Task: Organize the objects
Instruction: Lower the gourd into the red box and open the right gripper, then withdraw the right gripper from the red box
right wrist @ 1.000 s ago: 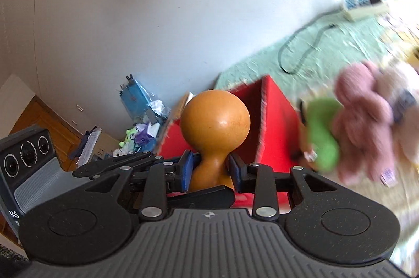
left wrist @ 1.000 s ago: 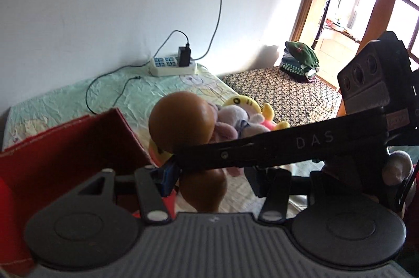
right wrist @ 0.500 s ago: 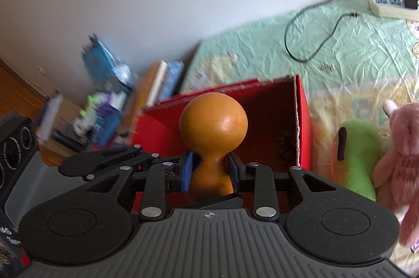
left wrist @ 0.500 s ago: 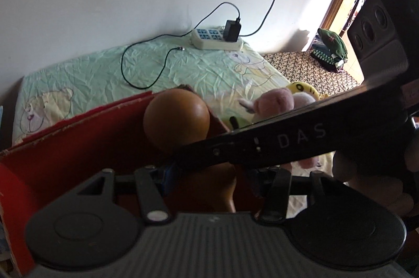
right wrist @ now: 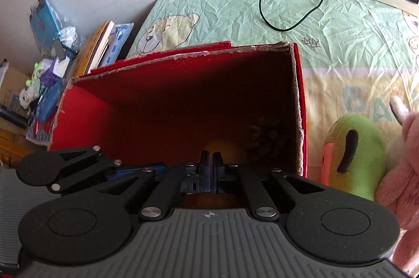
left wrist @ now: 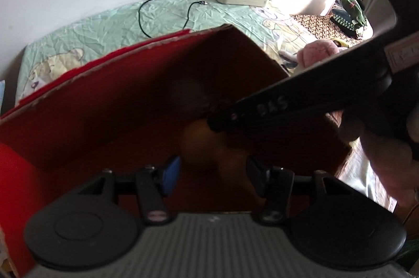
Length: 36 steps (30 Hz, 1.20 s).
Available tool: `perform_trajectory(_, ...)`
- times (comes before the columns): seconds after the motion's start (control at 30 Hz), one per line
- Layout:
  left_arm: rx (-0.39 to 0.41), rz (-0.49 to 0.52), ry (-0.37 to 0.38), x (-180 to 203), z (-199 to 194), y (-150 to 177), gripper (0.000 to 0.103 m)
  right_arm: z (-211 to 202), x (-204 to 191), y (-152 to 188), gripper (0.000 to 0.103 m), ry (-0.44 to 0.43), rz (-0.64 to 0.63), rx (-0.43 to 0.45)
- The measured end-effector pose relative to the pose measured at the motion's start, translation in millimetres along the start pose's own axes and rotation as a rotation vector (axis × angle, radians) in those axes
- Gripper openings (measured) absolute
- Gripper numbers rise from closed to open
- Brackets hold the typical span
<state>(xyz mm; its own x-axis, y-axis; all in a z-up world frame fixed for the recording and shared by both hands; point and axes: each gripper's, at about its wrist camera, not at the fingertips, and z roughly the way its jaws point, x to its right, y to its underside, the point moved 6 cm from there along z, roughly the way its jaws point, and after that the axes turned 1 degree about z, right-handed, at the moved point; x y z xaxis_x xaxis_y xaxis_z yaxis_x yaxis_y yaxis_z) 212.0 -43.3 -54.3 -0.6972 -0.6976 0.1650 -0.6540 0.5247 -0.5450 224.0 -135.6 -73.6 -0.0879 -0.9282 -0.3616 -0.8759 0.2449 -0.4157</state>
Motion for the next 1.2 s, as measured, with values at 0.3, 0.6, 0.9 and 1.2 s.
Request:
perform_trajectory(0.3,-0.037,-0.041,-0.194,-34,-9,17,0.064,5,-18,13,0.019,-0.010,-0.058,-0.138)
perform_trajectory(0.6,-0.010,-0.088,-0.227,-44,-9,14,0.066,40,-15,8,0.016,0.099,-0.070,-0.113)
perform_trajectory(0.9,0.015,-0.074,-0.275,-42,-12,15,0.067,20,-17,14,0.020,0.085,-0.085,-0.044)
perform_trajectory(1.2,0.029,-0.086,-0.322,-30,-29,21,0.067,-32,-19,49,0.031,0.078,-0.039,0.223)
